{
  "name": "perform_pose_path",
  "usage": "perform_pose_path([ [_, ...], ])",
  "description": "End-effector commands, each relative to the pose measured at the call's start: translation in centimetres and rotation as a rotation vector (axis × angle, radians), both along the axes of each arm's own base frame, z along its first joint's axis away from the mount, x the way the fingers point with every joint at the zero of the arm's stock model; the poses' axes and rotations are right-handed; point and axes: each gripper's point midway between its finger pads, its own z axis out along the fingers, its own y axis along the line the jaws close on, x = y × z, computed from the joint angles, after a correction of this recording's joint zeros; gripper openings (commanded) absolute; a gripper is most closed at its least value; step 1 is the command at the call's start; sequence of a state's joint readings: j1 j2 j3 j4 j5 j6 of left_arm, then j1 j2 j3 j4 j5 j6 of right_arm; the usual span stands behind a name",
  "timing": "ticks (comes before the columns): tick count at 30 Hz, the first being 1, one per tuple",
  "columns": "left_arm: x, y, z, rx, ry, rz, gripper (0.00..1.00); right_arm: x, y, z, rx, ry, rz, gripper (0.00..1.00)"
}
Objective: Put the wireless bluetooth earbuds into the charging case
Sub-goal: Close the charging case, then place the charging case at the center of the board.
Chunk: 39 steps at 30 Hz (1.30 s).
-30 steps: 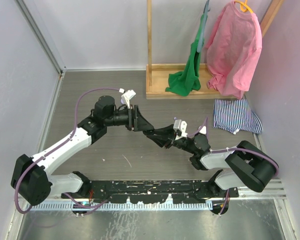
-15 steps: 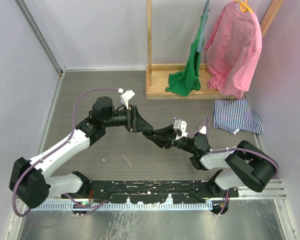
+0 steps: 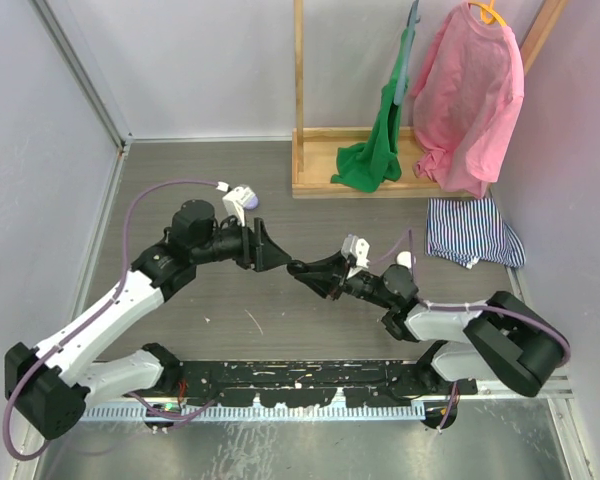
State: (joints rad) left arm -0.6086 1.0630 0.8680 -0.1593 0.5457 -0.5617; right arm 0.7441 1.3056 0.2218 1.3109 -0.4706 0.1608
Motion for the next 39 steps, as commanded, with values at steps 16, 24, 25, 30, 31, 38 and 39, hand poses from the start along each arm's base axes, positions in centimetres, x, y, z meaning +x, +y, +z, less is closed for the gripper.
perform_pose_path([
  [16, 0.5, 16.7, 1.0, 0.631, -0.246, 0.505, 0.95, 6.7, -7.7, -3.4, -0.247, 0.388, -0.564, 0.06],
  [24, 1.5, 19.1, 0.4, 0.668, -0.309, 0.634, 0.98, 11.6, -14.9, -5.1, -0.168, 0.599, -0.821, 0.06],
  [25, 1.4, 19.4, 0.3, 0.669, -0.307, 0.645, 0.98, 12.3, -15.9, -5.2, -0.142, 0.625, -0.858, 0.06],
  [30, 1.1, 20.2, -0.4, 0.657, -0.316, 0.677, 0.98, 15.1, -21.4, -6.7, 0.013, 0.745, -1.068, 0.07],
  [31, 1.1, 20.3, -0.4, 0.652, -0.32, 0.682, 0.98, 15.5, -22.1, -6.9, 0.047, 0.757, -1.1, 0.08],
  [38, 1.0, 20.9, -0.1, 0.63, -0.331, 0.721, 0.98, 18.1, -25.7, -7.7, 0.181, 0.802, -1.303, 0.12],
  [39, 1.0, 20.9, -0.2, 0.63, -0.329, 0.719, 0.98, 18.5, -26.1, -7.8, 0.189, 0.811, -1.321, 0.13],
])
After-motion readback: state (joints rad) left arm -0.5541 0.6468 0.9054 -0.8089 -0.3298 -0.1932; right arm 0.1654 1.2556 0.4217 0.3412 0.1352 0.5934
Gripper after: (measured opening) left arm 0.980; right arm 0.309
